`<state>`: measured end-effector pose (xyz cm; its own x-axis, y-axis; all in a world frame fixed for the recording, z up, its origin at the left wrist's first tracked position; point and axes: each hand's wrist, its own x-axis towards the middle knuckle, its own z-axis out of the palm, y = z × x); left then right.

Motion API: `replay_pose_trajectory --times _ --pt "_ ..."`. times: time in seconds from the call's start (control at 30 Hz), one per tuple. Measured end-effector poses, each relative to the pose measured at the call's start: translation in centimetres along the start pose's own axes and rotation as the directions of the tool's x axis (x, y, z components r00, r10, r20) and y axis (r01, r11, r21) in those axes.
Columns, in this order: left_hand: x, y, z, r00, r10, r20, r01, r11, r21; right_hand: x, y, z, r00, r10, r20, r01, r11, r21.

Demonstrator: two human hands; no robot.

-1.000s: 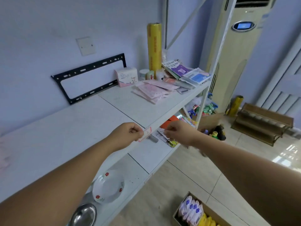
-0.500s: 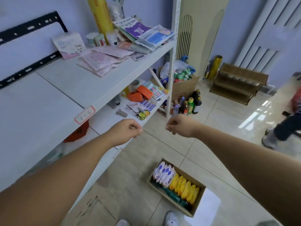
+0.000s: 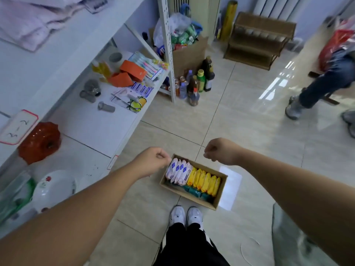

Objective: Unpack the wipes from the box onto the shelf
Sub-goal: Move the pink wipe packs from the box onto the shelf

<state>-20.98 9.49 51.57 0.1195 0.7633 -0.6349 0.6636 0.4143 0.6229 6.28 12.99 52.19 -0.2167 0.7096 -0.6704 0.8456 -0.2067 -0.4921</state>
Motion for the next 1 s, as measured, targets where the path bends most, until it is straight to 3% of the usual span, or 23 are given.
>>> replay_pose_trajectory --times 0.2,0.77,1.0 --pt "5.1 -5.8 5.0 0.994 -0.057 0.09 0.056 0.998 0.014 4.9 4.2 4.9 0.995 0.087 0.041 -0.086 0.996 -0.028" --pt "21.7 -23.1 19.8 0.961 -0.224 0.163 0.221 0.975 0.037 23.9 16.5 21.0 0.978 0.177 0.112 -0.173 0.984 -0.051" --pt "27.7 -28.7 24.2 0.951 -0.298 0.076 0.302 0.952 -0.045 31.5 19.8 25.1 0.979 0.181 0.099 -0.176 0.983 -0.054"
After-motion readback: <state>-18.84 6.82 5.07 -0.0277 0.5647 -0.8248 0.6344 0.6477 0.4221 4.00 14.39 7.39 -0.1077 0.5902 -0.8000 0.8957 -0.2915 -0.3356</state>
